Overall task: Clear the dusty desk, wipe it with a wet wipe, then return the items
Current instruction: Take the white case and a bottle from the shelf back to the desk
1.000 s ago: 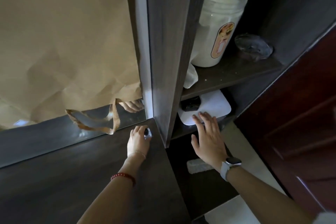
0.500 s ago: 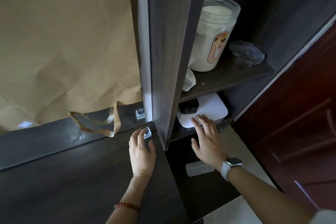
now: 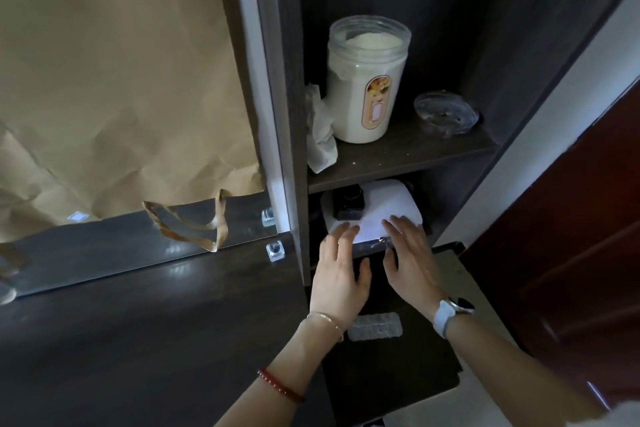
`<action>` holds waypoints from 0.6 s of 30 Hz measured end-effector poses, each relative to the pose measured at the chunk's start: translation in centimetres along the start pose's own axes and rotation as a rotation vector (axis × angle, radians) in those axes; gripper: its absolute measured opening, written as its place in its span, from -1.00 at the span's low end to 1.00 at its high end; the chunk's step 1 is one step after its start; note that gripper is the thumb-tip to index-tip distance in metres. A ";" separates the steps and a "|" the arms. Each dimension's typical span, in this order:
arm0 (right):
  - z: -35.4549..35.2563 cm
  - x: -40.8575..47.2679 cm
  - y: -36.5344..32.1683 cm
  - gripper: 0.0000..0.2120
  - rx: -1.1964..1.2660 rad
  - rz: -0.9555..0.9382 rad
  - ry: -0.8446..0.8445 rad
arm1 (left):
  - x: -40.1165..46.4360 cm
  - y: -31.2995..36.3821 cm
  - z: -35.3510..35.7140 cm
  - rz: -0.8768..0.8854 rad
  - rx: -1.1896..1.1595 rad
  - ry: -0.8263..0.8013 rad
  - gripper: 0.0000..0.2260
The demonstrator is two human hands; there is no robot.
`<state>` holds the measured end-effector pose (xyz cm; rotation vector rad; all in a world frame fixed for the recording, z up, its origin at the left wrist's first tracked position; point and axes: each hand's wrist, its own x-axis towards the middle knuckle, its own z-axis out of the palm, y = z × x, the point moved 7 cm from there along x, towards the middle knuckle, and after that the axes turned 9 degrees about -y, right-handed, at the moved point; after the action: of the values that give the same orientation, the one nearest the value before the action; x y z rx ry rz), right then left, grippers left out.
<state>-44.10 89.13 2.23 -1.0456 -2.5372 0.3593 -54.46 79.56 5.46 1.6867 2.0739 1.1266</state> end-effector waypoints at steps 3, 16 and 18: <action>0.1 0.4 2.2 -0.52 -0.082 0.117 -0.082 | 3.4 -0.2 1.5 -0.262 0.144 -0.036 -0.31; 0.1 1.2 5.7 -0.63 0.343 0.263 -0.062 | 7.7 -3.4 3.6 -0.710 0.046 0.050 -0.34; 0.4 1.7 6.6 -0.57 0.432 0.384 -0.047 | 7.5 -3.3 3.5 -0.709 0.006 0.091 -0.39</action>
<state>-41.32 94.91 -0.14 -1.3436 -2.1386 0.9937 -57.00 87.76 2.85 0.7712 2.4198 0.9529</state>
